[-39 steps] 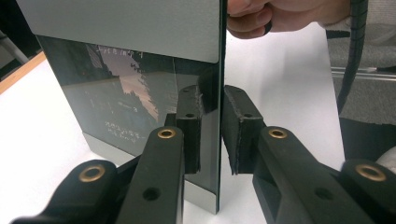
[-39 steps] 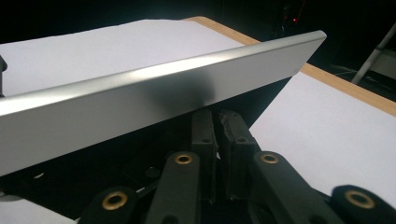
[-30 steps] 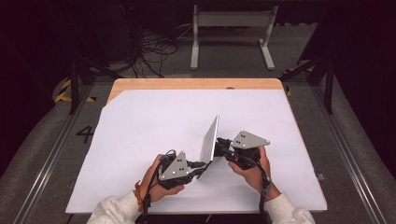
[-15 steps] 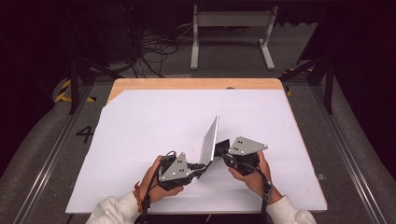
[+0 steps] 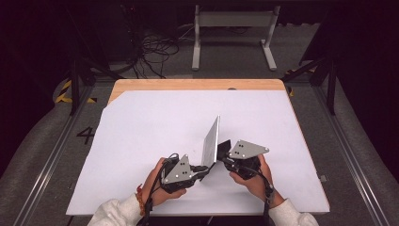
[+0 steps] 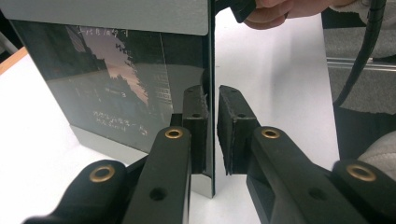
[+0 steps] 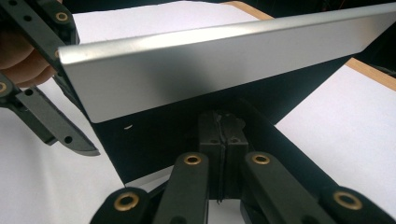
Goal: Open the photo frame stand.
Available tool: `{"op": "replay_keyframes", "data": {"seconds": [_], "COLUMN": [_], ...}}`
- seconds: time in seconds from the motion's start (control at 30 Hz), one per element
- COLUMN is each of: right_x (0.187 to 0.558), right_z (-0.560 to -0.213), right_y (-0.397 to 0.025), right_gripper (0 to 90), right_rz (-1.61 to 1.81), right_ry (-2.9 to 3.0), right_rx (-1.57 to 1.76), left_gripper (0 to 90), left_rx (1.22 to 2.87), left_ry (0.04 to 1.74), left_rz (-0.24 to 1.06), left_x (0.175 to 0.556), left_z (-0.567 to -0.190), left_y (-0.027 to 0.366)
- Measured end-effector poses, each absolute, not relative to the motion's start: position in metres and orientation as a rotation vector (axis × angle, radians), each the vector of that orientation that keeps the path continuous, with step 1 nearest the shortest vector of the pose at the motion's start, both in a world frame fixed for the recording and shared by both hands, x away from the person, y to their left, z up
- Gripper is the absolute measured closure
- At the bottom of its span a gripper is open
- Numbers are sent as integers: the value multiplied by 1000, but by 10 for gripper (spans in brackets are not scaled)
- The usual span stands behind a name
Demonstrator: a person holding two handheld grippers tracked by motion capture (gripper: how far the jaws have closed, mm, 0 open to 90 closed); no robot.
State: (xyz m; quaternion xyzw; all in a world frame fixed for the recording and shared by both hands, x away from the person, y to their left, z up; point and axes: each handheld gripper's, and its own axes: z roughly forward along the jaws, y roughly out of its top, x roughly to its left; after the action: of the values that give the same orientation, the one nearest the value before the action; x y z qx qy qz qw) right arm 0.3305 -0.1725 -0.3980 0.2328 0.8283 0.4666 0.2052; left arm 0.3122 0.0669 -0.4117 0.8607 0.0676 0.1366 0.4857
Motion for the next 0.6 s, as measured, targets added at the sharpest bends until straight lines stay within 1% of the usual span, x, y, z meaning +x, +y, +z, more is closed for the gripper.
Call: {"op": "replay_keyframes", "data": {"seconds": [0.4, 0.5, 0.53, 0.6], "right_x": [332, 332, 331, 330], "right_z": [-399, -400, -401, -402], "right_y": [-171, -171, -171, -171], "right_gripper": [900, 889, 849, 818], "right_rz": [1297, 1296, 1289, 1272], "right_ry": [2284, 2283, 2282, 2292], "right_rx": [671, 673, 673, 669], "left_gripper": [817, 812, 813, 816], "left_rx": [2092, 2099, 2101, 2105], "left_ry": [179, 176, 169, 160], "left_rz": [345, 349, 348, 340], "left_x": [316, 316, 317, 317], "left_z": [-413, -414, -414, -413], "left_y": [62, 62, 62, 62]}}
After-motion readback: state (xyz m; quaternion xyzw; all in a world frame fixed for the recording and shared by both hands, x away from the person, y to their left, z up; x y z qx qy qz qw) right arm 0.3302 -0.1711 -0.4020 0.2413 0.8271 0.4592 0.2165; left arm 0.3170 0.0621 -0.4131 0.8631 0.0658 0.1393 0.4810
